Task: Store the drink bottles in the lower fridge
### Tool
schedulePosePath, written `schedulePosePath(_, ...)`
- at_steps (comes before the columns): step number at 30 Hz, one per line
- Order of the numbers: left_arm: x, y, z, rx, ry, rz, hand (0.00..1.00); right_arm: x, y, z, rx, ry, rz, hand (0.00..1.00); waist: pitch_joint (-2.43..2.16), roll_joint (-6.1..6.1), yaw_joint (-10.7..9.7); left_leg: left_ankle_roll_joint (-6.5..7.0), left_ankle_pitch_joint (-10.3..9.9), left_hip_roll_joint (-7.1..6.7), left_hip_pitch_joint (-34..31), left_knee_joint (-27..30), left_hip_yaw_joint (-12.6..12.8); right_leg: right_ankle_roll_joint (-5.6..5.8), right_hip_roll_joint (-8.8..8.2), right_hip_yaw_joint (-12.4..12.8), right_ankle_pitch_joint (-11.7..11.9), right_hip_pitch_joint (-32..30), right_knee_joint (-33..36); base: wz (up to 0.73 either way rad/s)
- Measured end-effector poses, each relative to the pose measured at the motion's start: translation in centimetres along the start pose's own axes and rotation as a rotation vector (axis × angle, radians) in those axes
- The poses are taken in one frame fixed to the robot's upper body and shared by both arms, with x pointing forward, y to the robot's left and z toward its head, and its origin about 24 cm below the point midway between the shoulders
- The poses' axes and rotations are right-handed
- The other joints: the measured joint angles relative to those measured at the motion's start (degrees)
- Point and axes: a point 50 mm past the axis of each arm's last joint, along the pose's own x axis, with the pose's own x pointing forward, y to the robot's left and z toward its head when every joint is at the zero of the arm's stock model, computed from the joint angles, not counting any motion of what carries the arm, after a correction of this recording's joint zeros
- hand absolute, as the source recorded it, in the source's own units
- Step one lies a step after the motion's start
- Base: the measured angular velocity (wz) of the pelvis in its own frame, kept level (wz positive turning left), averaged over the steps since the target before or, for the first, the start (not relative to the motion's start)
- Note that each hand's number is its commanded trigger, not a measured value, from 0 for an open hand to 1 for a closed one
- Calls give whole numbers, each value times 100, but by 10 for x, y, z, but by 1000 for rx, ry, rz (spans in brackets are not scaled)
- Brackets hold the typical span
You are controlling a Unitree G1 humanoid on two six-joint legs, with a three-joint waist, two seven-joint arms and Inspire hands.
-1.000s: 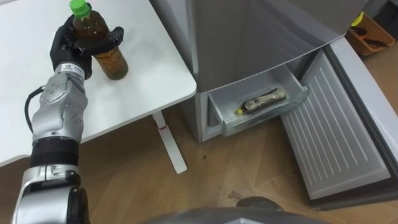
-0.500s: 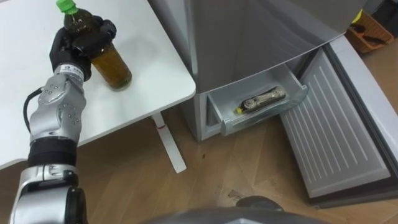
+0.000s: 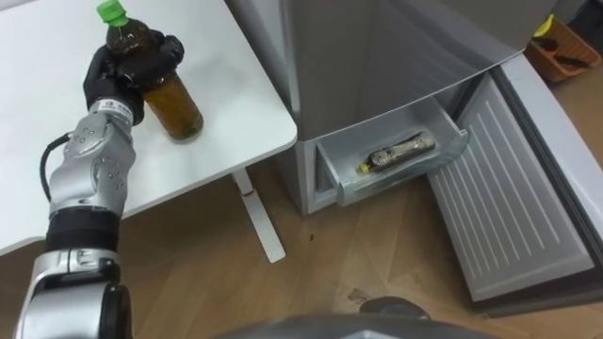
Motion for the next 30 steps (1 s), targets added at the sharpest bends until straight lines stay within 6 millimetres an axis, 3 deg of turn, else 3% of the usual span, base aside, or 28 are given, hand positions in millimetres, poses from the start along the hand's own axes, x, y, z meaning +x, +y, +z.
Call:
schedulePosePath(6,-5,-17,24,29,-101,-66,100,0,2,-1,-6,11,2,0,-9,-114,31,0,0,0,-71,59,-92,-4,-28,-106,-3,12,-34,9)
schedulePosePath(13,-30,-40,55,21,-273,-212,100,0,4,3,-31,9,8,0,-8,-87,69,0,0,1,-105,75,-213,-7,-60,-249,-1,85,-122,9)
schedulePosePath(22,-49,-40,30,1,-218,-270,100,0,6,12,-58,-15,22,0,-4,-63,178,0,0,-2,-121,78,-313,-12,-91,-357,-20,102,-129,6)
schedulePosePath(28,-62,-46,24,-22,-225,-301,100,0,9,13,-63,-5,29,0,41,-140,333,-3,3,-3,-121,82,-436,-28,-117,-503,-65,159,-125,11)
schedulePosePath(30,-69,-47,20,-38,-220,-313,100,0,9,12,-62,5,30,0,27,-188,378,-3,3,-7,-114,95,-528,-29,-128,-566,-100,179,-123,16)
